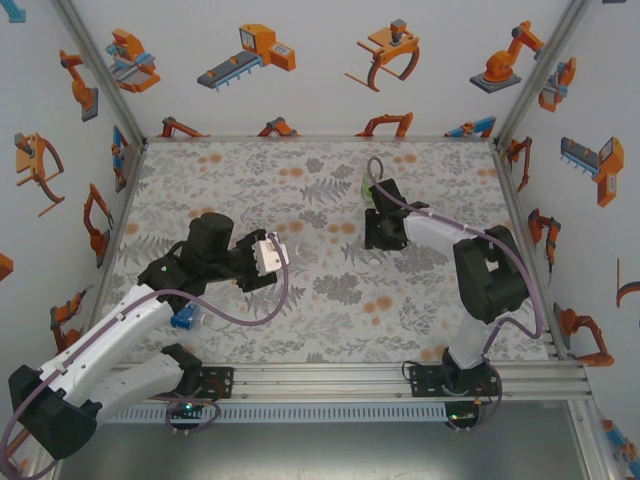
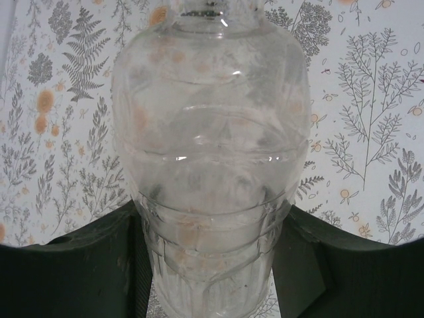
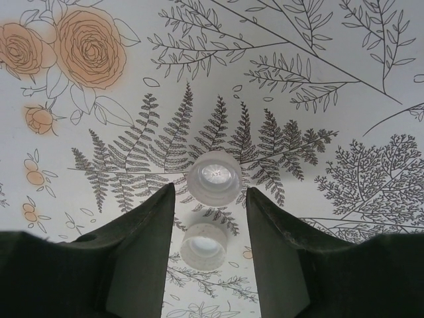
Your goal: Screw on the bottle caps
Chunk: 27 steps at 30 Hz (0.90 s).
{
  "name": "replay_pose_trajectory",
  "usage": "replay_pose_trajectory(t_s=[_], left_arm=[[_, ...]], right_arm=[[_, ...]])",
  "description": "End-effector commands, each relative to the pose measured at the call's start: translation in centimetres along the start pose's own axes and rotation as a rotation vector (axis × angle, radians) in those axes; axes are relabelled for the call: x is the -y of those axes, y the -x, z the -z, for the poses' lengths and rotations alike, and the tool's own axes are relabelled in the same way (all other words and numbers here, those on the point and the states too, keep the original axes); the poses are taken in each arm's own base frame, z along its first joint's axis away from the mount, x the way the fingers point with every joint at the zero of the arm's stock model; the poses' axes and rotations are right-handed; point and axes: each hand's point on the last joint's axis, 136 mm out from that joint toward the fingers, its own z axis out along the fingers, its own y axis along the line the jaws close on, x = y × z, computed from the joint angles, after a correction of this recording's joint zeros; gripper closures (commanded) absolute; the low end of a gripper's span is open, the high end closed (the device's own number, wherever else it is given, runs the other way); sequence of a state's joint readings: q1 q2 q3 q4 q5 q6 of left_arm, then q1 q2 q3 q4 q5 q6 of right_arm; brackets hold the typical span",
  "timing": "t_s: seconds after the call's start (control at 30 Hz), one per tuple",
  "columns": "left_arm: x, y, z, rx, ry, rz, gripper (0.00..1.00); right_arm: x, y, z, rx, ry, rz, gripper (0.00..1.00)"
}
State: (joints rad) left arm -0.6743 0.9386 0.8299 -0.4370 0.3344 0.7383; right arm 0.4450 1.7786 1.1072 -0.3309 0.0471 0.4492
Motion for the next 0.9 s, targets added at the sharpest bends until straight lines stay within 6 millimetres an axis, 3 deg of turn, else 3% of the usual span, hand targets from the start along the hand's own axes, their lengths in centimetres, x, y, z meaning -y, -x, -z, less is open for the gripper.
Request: replay_pose_trajectory(t_s=[0.0,0.33,0.47,0.73,0.87], left_arm=[[-0.2,0.9,0.4,0.045,0.012,-0.036,1.00],[-0.2,1.1,0.0,0.053,0.002,-0.022,1.00],[-0.1,1.1,0.0,0.053,-0.001,-0.023,1.00],[-0.5,1.2,0.1,0.055,0.019,-0.015,1.00],[-0.6,1.2,0.2,0.058,0.029,-0.015,1.00]], right_arm=[[0.0,0.7,-0.2,0.012,-0.024,0.009,0.56],[0.0,1.0,-1.3,0.008,-0.039,0.030,0.59],[0.0,1.1,-1.1,0.000,-0.041,0.037,0.65],[-1.9,1.5,2.4,0.040,-0.015,0.072,0.71],[-4.2,-0.2,4.0,0.027,0.018,0.118,0.71]])
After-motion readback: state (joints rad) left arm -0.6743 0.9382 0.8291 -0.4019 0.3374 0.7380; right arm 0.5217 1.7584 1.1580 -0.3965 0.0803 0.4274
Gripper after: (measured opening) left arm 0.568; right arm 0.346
